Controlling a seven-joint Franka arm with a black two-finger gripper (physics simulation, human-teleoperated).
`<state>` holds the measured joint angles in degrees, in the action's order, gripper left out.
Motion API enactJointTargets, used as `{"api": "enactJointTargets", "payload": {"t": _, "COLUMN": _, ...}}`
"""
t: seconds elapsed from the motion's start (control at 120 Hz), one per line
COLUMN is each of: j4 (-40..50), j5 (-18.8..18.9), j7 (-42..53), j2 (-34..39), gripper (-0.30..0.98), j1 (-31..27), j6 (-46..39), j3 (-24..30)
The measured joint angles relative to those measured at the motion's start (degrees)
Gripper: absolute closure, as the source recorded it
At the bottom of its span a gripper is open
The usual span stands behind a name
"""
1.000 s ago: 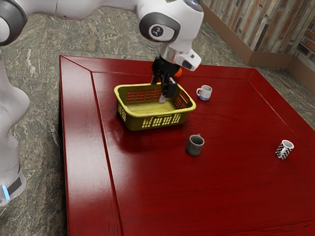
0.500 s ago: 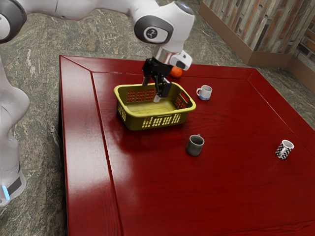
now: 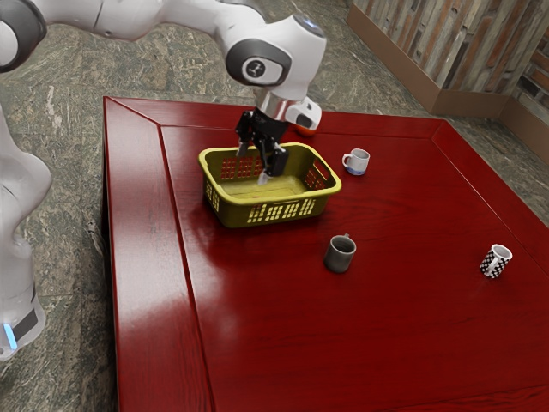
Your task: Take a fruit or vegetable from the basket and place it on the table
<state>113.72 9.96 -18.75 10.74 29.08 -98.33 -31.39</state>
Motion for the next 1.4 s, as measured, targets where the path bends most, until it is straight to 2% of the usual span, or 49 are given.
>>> {"api": "enactJointTargets", "payload": {"t": 0.742, "j4": 4.8, "j5": -0.3, "j7": 10.9, "j2": 0.7, "gripper": 0.0, "j1": 0.3, "j6": -8.9, "j3": -1.3}}
{"api": "enactJointTargets", "payload": {"t": 1.4, "j4": 7.5, "j5": -0.5, "j7": 15.8, "j2": 0.7, "gripper": 0.0, "j1": 0.6, "j6": -13.3, "j3": -4.1}}
